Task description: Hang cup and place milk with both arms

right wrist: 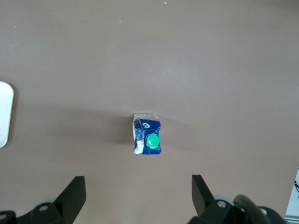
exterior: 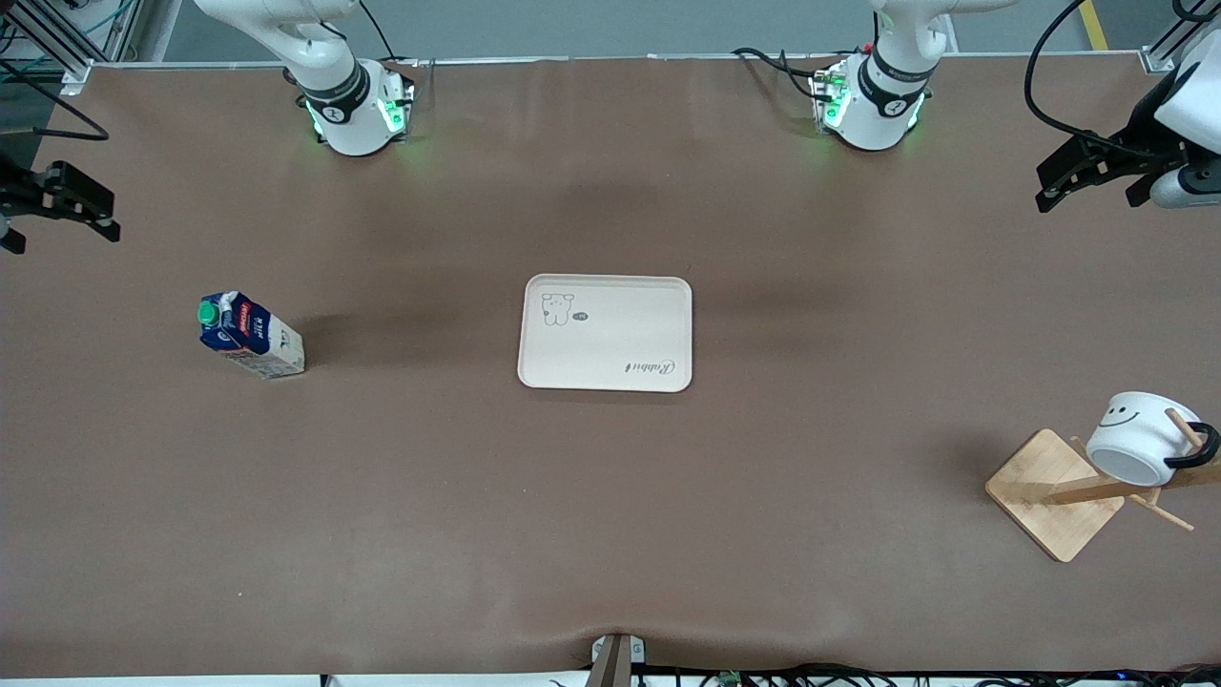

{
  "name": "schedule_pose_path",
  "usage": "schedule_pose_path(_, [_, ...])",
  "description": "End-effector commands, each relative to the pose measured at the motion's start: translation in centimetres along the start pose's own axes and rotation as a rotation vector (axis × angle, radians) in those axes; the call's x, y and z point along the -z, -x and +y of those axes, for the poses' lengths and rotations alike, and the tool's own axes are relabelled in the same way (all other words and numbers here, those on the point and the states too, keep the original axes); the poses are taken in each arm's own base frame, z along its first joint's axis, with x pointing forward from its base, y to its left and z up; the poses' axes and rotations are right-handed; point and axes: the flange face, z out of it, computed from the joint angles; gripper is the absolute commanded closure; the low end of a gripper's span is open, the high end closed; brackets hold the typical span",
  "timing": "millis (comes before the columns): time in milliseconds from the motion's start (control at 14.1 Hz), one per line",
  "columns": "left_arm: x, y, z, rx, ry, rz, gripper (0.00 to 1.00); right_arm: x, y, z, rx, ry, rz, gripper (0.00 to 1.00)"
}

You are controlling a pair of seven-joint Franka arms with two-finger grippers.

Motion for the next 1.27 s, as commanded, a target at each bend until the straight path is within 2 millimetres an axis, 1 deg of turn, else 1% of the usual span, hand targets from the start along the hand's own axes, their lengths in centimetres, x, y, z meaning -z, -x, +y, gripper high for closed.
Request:
schedule_pose_path(0, [0.60, 0.13, -0.27, -0.008, -0.014, 0.007, 0.00, 0.05, -0.21, 0.32, 0.002, -0.005, 0.010, 0.00])
schedule_pose_path(212, [0.83, 0.08, -0.37, -0.006, -0.014, -0.004, 0.00, 0.02, -0.11, 0.71, -0.007, -0.005, 0.010, 0.00])
schedule_pose_path(566, [1.02, -0.04, -0.22, -0.010, -0.014, -0.001, 0.00, -0.20, -0.30, 0.25, -0.007, 0.001, 0.003, 0.00])
schedule_pose_path(708, [1.30, -0.09, -0.22, -0.009, -0.013, 0.005, 0.00, -0.30, -0.15, 0.37, -0.012, -0.002, -0.008, 0.00])
schedule_pose_path(850, [1.30, -0.09, -0.22, -0.007, -0.013, 0.005, 0.00, -0.53, 0.11, 0.21, -0.074, -0.009, -0.034, 0.00])
schedule_pose_path(991, [1.26, -0.03, -0.15, -0.007, -0.013, 0.001, 0.00, -0.57, 0.19, -0.17, -0.181, -0.011, -0.048, 0.00])
schedule_pose_path(1204, [1.26, -0.03, -0.15, -0.007, -0.013, 0.000, 0.00, -0.76, 0.17, 0.05, -0.197, -0.020, -0.052, 0.00])
